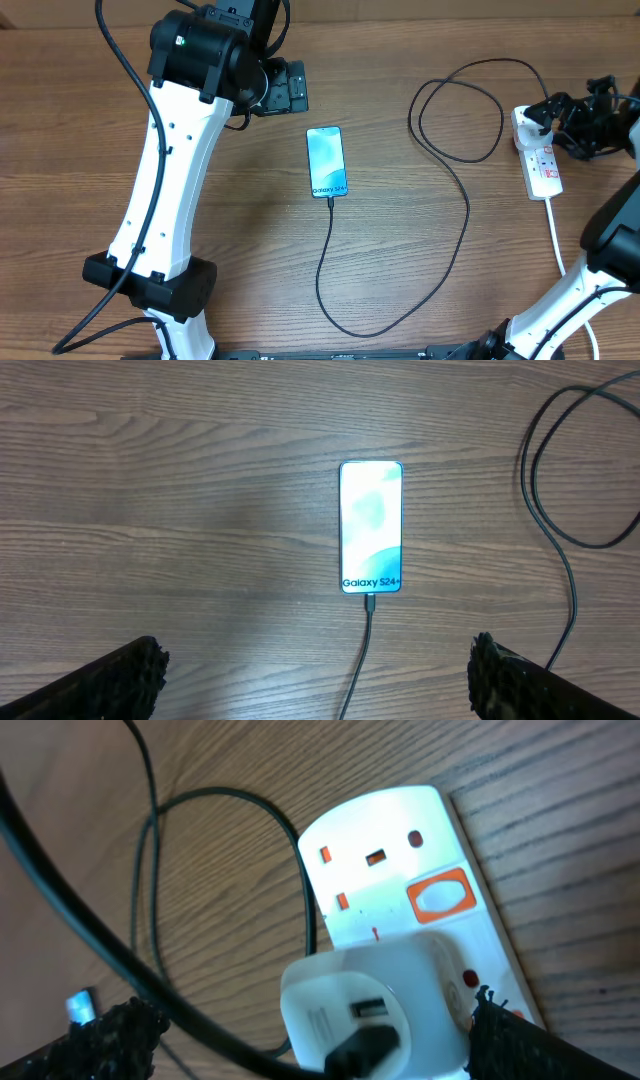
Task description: Plug charger to phone and switch on socket
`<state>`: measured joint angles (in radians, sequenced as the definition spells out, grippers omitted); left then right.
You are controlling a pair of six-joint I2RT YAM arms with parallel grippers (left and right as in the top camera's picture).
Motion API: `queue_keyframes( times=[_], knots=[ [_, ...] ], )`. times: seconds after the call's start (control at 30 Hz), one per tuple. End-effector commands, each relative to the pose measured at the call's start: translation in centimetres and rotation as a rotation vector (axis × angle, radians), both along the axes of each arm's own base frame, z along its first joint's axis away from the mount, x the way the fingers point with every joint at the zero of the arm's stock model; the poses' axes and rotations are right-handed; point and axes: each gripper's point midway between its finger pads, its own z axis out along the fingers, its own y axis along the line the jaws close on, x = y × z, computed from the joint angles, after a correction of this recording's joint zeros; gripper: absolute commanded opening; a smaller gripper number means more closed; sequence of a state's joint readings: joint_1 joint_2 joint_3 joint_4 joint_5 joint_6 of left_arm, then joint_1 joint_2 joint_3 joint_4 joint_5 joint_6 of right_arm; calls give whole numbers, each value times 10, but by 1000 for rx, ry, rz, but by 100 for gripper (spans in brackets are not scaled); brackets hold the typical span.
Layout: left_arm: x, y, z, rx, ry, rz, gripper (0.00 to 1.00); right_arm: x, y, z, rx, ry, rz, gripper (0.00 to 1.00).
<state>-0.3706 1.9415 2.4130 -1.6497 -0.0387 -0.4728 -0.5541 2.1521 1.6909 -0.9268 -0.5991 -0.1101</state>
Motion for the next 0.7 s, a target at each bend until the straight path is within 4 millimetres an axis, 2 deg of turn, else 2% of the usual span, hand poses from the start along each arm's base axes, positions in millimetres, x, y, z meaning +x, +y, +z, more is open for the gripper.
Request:
queue_keyframes(
  times=[0.0, 0.23, 0.67],
  knots=[
    [4, 6, -3, 14, 3, 18, 100, 2, 5, -6, -41, 17, 20, 100],
    [4, 6, -3, 14, 3, 18, 100, 1, -3, -13, -93, 70, -32, 100],
    [4, 6, -3, 14, 3, 18, 100, -7, -1, -17, -81, 111, -43, 100]
  ],
)
